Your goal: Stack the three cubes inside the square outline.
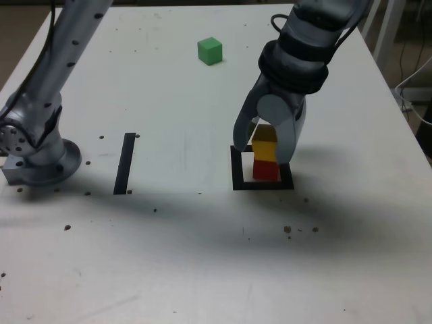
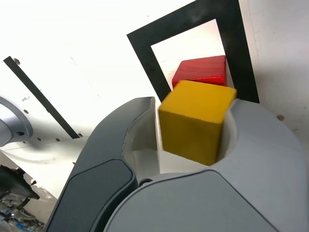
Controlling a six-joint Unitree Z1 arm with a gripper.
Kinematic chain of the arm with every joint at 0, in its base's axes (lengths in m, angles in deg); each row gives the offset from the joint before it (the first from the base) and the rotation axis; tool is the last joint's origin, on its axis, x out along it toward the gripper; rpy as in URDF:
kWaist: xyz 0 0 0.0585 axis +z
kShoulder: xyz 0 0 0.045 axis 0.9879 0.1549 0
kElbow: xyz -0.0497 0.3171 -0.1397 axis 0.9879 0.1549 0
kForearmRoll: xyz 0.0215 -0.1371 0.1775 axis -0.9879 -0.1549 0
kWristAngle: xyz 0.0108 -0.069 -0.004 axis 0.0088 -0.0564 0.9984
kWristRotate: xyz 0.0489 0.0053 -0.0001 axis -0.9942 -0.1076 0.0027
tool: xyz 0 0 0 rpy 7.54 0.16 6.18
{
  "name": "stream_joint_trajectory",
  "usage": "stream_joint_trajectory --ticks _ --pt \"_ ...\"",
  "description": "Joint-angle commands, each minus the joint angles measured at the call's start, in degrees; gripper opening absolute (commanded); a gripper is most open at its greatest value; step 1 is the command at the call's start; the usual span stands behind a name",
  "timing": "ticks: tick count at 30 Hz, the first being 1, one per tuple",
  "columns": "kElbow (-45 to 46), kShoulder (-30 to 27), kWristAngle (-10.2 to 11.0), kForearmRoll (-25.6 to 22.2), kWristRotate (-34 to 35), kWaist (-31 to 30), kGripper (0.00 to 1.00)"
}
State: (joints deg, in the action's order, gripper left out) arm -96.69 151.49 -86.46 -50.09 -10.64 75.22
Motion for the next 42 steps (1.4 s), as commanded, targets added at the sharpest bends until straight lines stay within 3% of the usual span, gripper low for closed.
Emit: stream_joint_trajectory --ticks 1,30,42 --pt "0.2 0.3 0.0 -1.1 -0.1 -0.1 0.93" --pt "3.8 -0.1 -0.5 -1.0 0.2 0.9 0.96" --pt "2.8 -5.6 5.0 -0.7 1.6 2.6 0.99"
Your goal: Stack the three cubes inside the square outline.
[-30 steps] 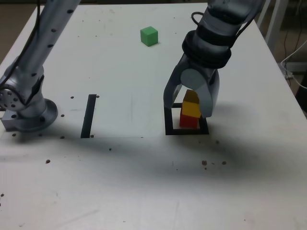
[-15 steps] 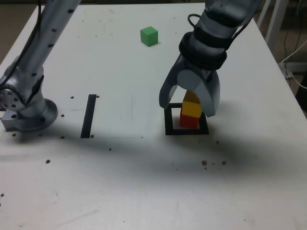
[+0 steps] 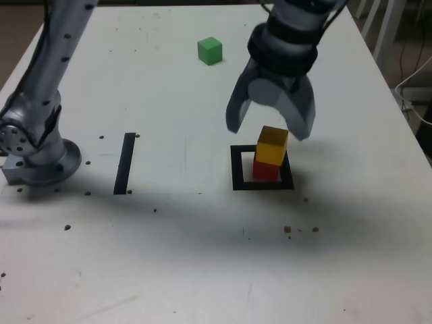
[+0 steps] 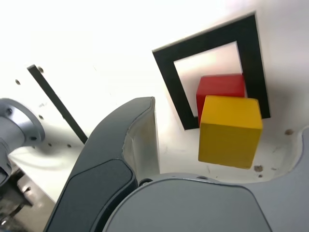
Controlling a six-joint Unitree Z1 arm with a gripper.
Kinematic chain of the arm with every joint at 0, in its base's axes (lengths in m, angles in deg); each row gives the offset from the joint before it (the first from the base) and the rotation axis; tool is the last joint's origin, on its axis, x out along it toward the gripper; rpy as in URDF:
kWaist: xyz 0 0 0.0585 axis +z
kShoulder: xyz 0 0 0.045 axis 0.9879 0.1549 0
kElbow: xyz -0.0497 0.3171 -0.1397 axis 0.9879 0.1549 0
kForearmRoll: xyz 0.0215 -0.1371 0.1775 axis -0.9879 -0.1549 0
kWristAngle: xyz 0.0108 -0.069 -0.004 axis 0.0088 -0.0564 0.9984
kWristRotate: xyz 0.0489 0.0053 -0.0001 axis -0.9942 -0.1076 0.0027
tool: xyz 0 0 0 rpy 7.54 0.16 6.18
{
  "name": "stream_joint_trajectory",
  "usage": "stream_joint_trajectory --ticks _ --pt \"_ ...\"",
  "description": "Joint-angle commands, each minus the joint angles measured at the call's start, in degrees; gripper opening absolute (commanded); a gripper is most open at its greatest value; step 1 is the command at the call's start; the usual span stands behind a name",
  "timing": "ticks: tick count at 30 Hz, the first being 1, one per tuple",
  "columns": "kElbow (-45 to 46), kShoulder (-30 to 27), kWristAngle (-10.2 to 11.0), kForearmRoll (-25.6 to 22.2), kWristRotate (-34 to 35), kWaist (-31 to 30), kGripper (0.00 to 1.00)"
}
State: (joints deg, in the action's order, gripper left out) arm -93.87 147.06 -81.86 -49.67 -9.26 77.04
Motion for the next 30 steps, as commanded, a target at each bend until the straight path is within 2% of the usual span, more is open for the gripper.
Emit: stream_joint_trajectory --ticks 1,17,30 --pt "0.1 -1.6 0.7 -1.2 0.2 1.3 0.99" --pt "6.8 -7.4 2.5 -1.0 -3.5 17.8 0.99" --pt "7.8 -8.6 4.0 -0.8 -5.5 32.3 0.99"
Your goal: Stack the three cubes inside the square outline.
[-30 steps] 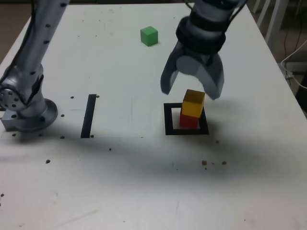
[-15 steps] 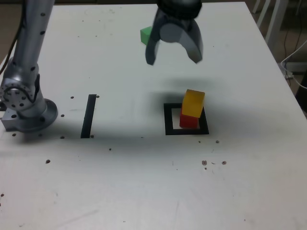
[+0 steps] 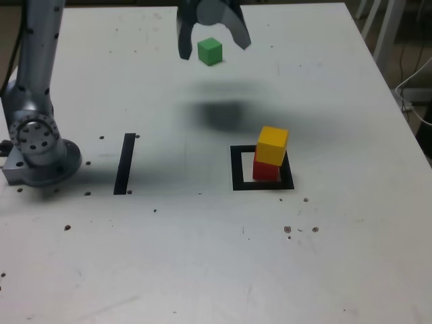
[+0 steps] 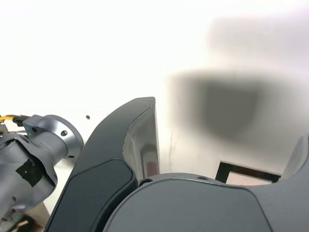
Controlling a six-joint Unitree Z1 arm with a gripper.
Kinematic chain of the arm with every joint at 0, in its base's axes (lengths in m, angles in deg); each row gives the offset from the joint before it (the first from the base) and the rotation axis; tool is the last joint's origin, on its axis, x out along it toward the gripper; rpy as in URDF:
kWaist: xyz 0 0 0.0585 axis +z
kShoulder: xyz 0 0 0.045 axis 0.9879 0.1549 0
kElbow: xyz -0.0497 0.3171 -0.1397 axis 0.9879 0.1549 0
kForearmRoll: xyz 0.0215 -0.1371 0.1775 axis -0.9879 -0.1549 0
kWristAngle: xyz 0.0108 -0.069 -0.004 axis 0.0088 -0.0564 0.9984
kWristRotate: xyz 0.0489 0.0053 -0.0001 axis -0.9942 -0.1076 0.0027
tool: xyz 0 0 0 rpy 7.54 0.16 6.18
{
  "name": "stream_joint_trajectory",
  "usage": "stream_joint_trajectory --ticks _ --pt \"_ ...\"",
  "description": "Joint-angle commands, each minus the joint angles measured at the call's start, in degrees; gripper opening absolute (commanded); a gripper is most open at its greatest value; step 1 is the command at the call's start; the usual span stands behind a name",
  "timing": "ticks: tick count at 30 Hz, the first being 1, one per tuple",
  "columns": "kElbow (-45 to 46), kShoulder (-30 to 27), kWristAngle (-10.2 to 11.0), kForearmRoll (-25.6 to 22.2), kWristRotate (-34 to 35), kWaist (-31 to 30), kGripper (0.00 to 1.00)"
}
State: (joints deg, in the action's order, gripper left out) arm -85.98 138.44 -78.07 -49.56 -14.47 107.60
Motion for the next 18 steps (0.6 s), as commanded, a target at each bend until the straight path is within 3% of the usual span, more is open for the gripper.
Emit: stream_joint_trajectory --ticks 1,18 --pt "-0.2 0.1 0.3 -0.8 -0.4 2.7 0.99" --pt "-5.6 7.2 1.4 0.2 -1.7 13.8 0.99"
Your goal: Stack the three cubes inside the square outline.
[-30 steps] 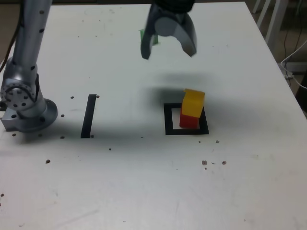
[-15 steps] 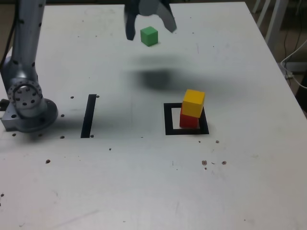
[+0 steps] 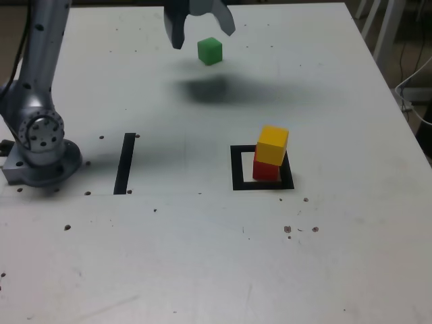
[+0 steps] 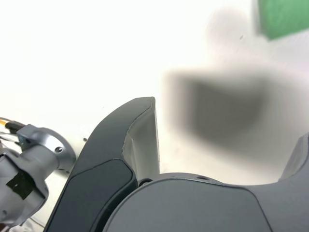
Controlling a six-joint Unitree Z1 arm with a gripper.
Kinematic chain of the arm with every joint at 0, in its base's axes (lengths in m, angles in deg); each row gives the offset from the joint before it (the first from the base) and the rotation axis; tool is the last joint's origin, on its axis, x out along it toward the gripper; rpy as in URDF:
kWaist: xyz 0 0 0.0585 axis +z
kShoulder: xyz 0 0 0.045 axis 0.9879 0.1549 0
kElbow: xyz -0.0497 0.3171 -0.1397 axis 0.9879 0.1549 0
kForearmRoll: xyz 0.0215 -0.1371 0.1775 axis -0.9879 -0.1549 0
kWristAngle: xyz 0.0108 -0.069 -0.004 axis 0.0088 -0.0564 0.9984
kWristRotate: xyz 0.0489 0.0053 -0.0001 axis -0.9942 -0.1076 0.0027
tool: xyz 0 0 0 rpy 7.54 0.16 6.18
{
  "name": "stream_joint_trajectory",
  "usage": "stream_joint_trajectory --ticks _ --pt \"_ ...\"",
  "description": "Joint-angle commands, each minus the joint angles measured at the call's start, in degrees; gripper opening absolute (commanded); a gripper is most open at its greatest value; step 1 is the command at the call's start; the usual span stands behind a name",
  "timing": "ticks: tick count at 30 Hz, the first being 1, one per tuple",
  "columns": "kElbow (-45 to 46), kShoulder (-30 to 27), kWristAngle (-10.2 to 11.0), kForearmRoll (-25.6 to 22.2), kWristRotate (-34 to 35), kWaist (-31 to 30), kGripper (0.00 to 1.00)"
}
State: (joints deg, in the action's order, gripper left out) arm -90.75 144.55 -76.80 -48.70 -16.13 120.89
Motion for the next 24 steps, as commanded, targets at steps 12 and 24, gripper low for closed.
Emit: stream_joint_trajectory --ticks 12,24 --pt "-9.5 9.0 -0.5 -0.9 -0.7 4.0 0.99" --pt "-14.7 14.3 -1.8 -0.8 -1.6 6.2 0.99"
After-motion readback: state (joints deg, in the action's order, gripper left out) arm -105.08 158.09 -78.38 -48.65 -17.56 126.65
